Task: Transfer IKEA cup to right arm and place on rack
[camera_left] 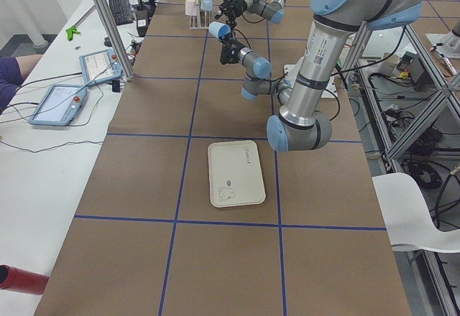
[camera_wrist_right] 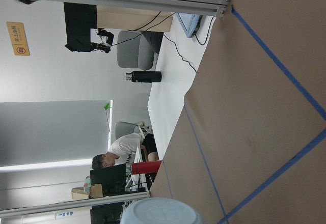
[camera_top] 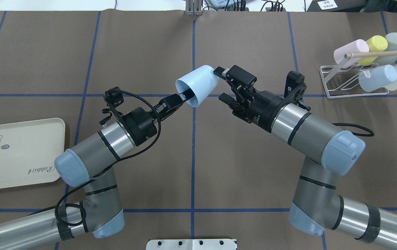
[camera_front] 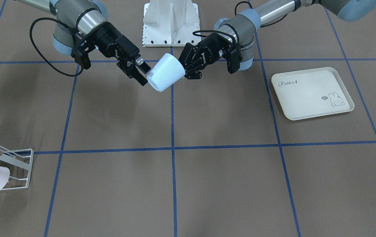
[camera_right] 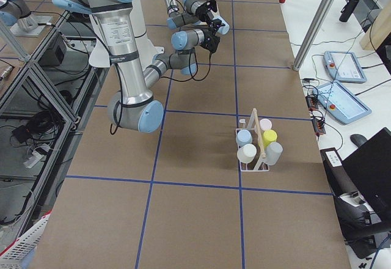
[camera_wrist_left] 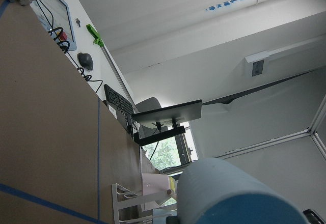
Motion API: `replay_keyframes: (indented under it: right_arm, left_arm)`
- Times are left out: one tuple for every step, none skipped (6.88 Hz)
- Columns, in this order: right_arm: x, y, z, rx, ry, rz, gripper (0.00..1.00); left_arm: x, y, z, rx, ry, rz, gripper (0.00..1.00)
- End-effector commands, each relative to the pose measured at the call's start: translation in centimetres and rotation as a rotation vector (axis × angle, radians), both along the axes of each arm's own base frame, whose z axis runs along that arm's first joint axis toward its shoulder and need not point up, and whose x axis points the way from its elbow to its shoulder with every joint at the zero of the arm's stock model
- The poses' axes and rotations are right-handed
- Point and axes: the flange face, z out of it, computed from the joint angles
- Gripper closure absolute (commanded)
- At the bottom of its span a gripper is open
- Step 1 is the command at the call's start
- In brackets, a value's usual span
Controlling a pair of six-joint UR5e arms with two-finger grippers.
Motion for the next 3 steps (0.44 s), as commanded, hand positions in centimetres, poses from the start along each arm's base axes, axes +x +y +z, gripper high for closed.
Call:
replay_keyframes:
  right_arm:
    - [-0.09,0.07,0.03,0.000,0.000,-0.002,0.00]
    - [-0.16,0.13,-0.05,0.001,-0.002,-0.004,0.00]
    - [-0.05,0.17,-0.14,0.003,-0.007,-0.002,0.00]
  left_arm:
    - [0.57,0.75,-0.21,0.000,0.001,0.013,1.00]
    - [0.76,0.98,-0.21,-0.001,0.000,0.017,1.00]
    - [0.81,1.04,-0.20,-0.001,0.000,0.017,1.00]
